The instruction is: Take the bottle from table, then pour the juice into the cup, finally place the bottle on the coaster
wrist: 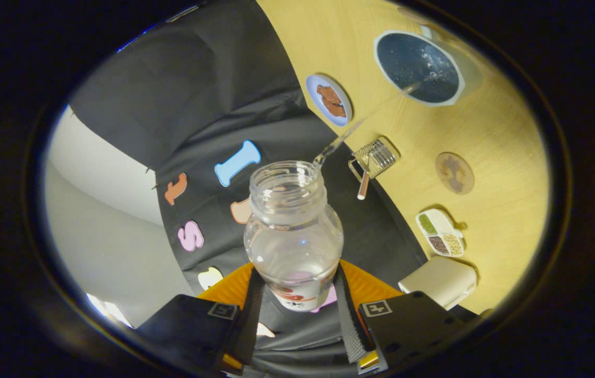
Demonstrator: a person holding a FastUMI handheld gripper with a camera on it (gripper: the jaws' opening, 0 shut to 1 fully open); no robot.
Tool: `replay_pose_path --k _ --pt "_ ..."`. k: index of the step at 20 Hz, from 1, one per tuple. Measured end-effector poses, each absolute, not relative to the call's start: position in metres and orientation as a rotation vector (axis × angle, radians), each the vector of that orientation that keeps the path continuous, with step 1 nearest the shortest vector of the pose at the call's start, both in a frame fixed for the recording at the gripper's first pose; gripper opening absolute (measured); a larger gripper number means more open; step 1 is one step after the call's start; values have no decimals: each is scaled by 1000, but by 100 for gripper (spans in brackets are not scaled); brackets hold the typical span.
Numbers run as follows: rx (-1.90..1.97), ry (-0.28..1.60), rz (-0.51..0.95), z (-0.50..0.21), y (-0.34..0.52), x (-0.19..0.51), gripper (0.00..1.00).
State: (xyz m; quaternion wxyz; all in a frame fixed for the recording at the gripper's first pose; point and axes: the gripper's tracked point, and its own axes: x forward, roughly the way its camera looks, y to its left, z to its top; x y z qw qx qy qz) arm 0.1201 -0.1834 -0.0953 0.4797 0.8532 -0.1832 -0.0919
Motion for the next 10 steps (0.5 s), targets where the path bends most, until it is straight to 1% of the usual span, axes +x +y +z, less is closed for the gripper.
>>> replay_pose_path --k 10 --pt "2096 -549 -196 -71 -192 116 70"
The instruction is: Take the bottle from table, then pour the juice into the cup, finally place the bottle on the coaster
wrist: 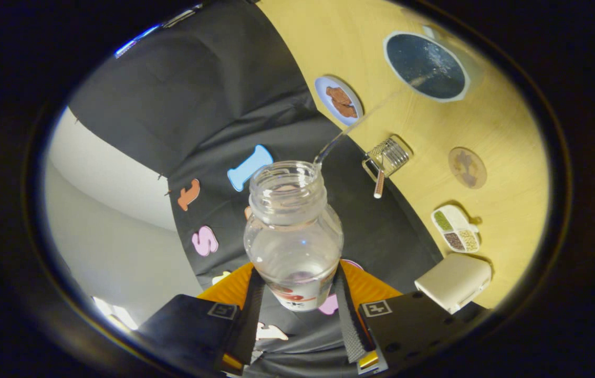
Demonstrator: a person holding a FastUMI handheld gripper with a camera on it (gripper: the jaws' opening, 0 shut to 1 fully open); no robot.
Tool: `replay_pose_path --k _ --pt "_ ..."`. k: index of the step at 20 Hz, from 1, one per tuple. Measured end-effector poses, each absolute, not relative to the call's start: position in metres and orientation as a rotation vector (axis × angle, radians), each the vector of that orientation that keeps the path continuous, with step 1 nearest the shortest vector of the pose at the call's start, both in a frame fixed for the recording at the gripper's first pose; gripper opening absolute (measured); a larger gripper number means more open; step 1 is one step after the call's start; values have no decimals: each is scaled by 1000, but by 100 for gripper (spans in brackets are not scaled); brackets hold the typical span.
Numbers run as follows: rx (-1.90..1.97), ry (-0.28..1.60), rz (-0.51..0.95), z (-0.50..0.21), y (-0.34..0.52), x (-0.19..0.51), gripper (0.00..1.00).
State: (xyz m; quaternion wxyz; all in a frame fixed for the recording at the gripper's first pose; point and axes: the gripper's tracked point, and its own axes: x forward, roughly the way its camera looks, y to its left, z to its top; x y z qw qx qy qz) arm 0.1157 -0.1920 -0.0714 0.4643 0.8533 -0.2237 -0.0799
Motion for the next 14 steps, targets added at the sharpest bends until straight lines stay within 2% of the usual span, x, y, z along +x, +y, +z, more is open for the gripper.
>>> replay_pose_path --k 14 --pt "2083 -704 -148 -37 -209 107 70"
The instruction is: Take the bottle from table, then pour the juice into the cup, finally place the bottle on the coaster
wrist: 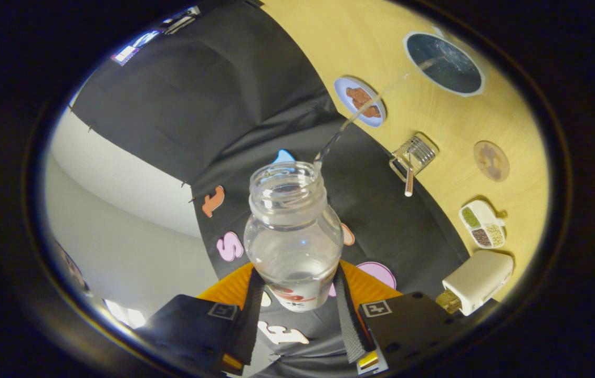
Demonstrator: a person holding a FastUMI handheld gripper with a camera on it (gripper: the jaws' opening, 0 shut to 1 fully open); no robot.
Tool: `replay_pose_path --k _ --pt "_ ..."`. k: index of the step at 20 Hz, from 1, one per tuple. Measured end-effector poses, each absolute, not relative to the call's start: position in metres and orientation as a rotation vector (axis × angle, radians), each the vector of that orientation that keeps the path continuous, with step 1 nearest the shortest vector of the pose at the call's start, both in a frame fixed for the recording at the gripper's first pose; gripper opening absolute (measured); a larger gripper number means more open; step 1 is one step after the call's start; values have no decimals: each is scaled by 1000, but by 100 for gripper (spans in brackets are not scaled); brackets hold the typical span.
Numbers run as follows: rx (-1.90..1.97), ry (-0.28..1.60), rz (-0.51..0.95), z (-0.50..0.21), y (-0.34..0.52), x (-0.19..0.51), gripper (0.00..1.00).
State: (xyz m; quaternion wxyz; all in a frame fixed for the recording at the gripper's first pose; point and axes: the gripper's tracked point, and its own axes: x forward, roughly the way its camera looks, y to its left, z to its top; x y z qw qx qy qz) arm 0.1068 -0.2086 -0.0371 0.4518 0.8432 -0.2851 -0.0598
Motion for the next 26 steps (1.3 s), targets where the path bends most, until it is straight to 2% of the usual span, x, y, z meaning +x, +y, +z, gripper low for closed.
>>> replay_pose_path --k 26 --pt "2097 -903 -63 38 -224 104 70"
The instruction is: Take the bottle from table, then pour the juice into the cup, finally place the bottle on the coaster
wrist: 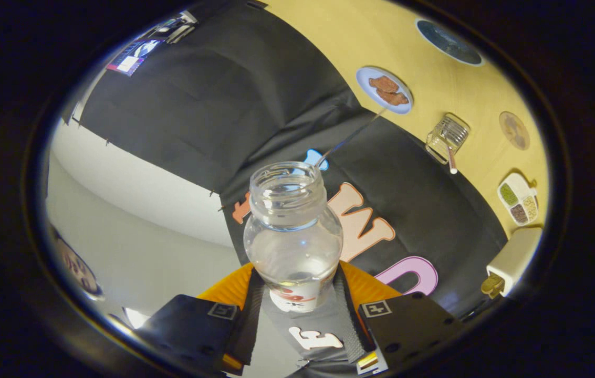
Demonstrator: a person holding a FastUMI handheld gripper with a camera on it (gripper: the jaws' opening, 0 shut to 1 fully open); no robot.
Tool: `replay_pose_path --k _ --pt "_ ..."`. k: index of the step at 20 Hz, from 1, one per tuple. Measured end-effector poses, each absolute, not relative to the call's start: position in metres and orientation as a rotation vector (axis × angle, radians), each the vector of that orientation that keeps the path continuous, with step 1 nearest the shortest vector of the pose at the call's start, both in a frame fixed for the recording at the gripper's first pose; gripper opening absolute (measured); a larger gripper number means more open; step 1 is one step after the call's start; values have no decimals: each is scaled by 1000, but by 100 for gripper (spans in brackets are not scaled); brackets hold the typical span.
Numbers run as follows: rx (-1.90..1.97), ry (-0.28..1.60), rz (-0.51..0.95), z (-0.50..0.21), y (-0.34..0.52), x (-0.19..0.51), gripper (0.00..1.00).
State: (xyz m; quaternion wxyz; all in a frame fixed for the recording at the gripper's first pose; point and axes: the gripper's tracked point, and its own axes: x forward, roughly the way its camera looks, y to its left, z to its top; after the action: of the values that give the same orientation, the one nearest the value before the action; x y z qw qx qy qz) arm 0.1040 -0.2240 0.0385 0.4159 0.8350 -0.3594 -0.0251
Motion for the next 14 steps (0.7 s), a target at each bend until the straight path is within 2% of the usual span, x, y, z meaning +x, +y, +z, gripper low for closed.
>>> replay_pose_path --k 14 --pt "2117 -974 -15 71 -228 98 70"
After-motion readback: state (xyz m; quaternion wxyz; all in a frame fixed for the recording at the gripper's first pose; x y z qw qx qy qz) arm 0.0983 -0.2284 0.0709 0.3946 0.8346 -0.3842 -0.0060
